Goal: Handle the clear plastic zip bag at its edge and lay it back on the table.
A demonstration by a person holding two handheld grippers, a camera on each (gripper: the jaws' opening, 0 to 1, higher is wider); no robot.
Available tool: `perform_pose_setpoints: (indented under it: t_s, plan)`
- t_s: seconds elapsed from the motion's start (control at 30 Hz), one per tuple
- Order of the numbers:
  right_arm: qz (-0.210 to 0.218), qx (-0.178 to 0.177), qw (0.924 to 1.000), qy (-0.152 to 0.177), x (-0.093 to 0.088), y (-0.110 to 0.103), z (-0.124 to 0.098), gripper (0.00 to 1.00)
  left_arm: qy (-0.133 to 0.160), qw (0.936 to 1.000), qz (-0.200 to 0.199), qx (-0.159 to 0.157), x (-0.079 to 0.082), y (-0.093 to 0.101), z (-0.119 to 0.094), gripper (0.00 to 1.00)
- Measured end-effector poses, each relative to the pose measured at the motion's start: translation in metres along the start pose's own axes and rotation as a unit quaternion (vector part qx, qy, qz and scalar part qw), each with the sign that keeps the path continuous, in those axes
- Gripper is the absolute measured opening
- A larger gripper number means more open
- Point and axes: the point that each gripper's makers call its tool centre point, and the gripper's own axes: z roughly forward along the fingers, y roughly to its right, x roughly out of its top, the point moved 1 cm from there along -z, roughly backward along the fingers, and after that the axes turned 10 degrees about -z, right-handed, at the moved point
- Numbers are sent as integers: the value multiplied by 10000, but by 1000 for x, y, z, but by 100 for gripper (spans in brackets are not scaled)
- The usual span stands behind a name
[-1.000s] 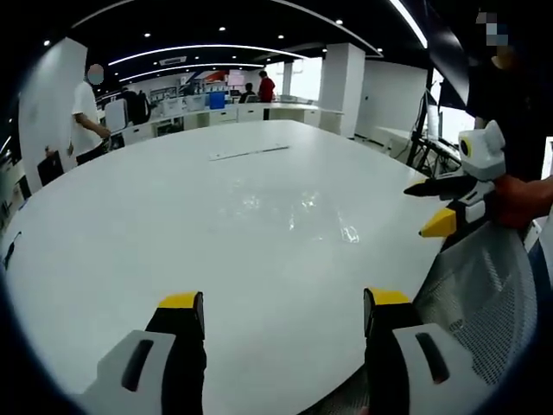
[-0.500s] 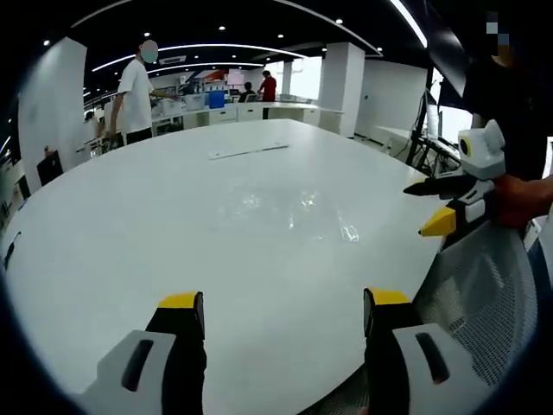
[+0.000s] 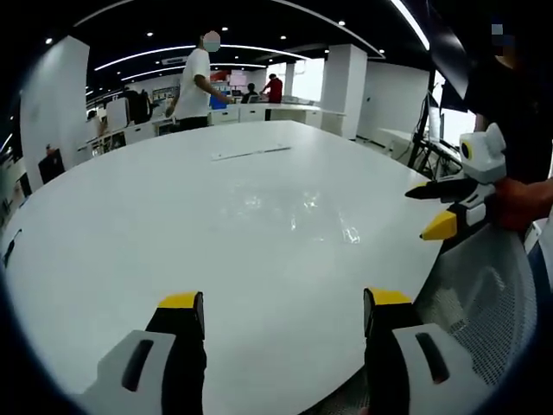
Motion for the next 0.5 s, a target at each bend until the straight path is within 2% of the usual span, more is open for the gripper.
perform_pose_setpoints:
  t_s: [0.5]
  plan:
    - [-5,23,10000,22,-1,0,2,93,-38,10000,38,-38,0,5,0,74]
